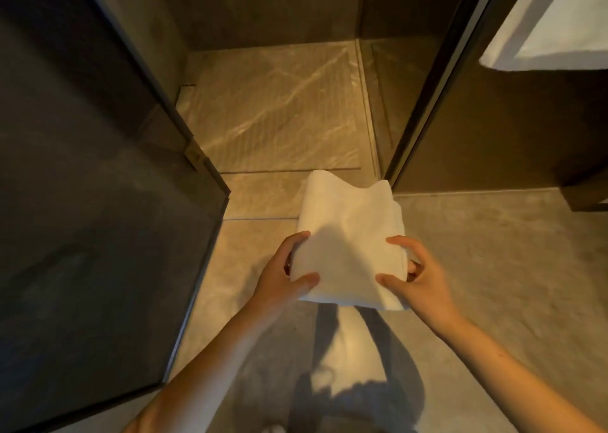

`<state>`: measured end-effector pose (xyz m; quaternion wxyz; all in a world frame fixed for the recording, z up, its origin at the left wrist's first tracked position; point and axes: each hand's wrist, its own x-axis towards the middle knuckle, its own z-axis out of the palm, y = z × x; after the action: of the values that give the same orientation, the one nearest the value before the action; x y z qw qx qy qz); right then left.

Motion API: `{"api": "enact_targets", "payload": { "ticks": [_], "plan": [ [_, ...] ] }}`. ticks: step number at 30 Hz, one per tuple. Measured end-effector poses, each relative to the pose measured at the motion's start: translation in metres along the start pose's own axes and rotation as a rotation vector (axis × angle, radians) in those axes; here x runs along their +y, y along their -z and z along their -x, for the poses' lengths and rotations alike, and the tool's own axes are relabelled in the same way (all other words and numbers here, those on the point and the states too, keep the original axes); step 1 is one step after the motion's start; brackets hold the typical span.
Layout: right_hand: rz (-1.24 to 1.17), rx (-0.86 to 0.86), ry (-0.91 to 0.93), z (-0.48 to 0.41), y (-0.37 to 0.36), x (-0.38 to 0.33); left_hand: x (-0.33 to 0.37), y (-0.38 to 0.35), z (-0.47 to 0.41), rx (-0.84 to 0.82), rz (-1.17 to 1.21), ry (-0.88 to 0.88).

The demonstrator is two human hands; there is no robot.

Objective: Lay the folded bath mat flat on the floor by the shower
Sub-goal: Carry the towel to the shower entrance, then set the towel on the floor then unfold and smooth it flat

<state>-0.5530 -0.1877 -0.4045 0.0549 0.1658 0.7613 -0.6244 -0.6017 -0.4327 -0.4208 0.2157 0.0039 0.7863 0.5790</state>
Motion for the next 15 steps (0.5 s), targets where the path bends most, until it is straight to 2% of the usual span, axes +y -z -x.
{"api": "enact_targets", "payload": {
  "ticks": [10, 15],
  "plan": [
    [0.114, -0.044, 0.057, -0.181, -0.073, 0.323, -0.335, -0.097, -0.182, 0.086, 0.039, -0.009],
    [0.2, -0.087, -0.042, -0.21, -0.09, 0.409, -0.419, -0.122, -0.214, 0.051, -0.014, 0.039]
  ]
}}
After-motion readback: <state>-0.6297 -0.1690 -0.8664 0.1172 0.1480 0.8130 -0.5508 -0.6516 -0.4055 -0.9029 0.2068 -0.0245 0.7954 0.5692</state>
